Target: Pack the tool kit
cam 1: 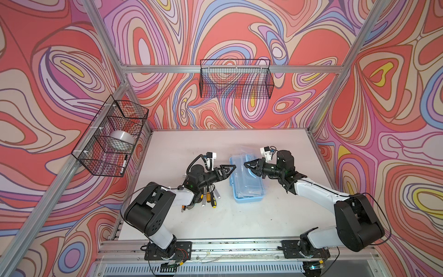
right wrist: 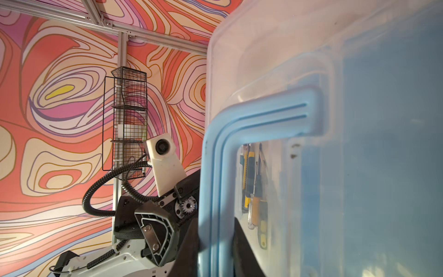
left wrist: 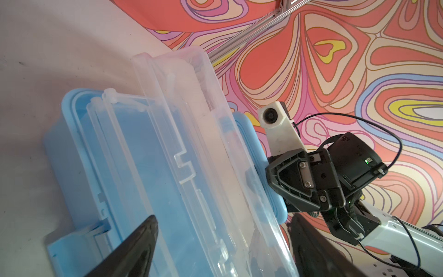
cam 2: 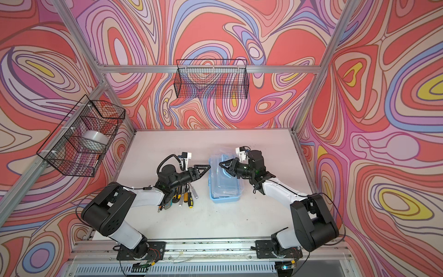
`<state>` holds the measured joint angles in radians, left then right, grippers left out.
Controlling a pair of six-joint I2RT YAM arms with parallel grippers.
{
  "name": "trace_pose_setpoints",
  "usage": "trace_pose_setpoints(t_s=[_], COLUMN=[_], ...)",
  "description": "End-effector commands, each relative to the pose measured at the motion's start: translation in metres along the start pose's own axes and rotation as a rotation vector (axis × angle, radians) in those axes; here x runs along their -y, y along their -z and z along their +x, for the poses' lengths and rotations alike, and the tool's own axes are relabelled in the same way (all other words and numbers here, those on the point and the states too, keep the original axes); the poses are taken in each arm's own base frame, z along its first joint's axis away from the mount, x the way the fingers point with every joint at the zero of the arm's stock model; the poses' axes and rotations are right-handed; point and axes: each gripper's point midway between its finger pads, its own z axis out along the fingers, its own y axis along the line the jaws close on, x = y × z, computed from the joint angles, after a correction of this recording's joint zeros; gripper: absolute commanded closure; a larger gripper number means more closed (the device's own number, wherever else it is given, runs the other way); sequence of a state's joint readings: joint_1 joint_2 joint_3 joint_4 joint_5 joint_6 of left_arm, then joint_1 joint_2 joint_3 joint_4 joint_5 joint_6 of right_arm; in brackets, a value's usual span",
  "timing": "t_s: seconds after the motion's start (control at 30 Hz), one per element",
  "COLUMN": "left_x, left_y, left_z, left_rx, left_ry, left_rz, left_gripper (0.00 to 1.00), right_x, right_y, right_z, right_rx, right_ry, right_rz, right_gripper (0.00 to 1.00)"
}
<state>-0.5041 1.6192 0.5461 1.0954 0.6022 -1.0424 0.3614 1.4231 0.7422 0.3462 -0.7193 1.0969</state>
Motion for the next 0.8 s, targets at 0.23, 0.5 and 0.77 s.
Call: trace_pose_setpoints(t_s=[0.23,0.5,0.77], left_x=[0.027,0.026,0.024], left_y=[-0.015,-0.03,-0.033], left_z=[-0.011,-0.008,-0.009], left_rx=[0.002,-0.025,-0.024], left_ry=[-0.063,-0.058,-0.041], left_rz=[0.083,0.098,0.102], left_gripper=[0.14,0.14,0.14], right_x=[-0.035,-0.034,-0.034], right_y=[0.005,0.006,0.01], right_z=[-0.001,0.002,0.001], right_rx=[0.004,0.003,0.027], right_ry=[0.056,0.045,0.047], right_rz=[-0.135,-0.154,-0.161], right_gripper=[1.0,1.0,1.0])
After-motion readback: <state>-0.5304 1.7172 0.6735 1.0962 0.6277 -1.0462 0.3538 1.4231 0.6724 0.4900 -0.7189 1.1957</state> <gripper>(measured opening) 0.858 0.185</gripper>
